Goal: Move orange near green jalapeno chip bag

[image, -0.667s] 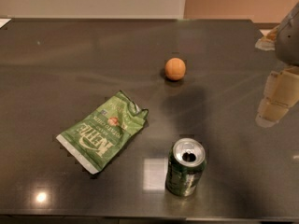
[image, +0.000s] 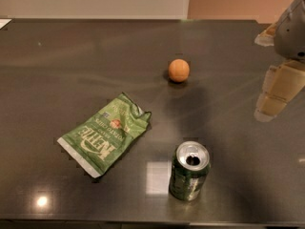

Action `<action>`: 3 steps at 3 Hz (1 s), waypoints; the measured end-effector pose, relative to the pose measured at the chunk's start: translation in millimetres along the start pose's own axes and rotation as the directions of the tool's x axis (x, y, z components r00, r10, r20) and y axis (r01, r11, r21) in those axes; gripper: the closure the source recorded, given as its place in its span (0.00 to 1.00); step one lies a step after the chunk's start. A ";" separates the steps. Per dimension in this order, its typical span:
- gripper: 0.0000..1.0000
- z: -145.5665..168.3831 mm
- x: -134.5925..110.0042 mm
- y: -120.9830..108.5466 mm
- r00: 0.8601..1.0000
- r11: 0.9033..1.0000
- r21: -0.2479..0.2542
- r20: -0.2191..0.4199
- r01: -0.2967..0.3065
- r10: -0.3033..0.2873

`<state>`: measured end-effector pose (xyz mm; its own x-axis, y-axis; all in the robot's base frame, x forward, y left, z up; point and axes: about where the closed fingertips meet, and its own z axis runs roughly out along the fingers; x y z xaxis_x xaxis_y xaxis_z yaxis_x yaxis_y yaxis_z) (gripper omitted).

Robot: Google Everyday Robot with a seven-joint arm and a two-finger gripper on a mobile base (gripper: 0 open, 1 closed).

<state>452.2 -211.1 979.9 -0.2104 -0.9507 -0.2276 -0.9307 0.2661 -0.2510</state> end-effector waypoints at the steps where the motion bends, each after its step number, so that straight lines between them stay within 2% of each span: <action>1: 0.00 8.3 -16.5 -24.6 1.000 1.000 0.000 0.027 0.007 -0.007; 2: 0.00 25.5 -36.8 -52.7 0.999 1.000 -0.009 0.052 0.014 -0.014; 3: 0.00 47.2 -60.3 -71.2 0.997 1.000 -0.021 0.073 0.023 -0.021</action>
Offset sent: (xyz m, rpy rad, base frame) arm 0.1058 0.0404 -0.0089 0.0734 0.0085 0.0462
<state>545.3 -165.2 967.0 -0.1680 -0.9420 -0.2906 -0.9414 0.2408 -0.2361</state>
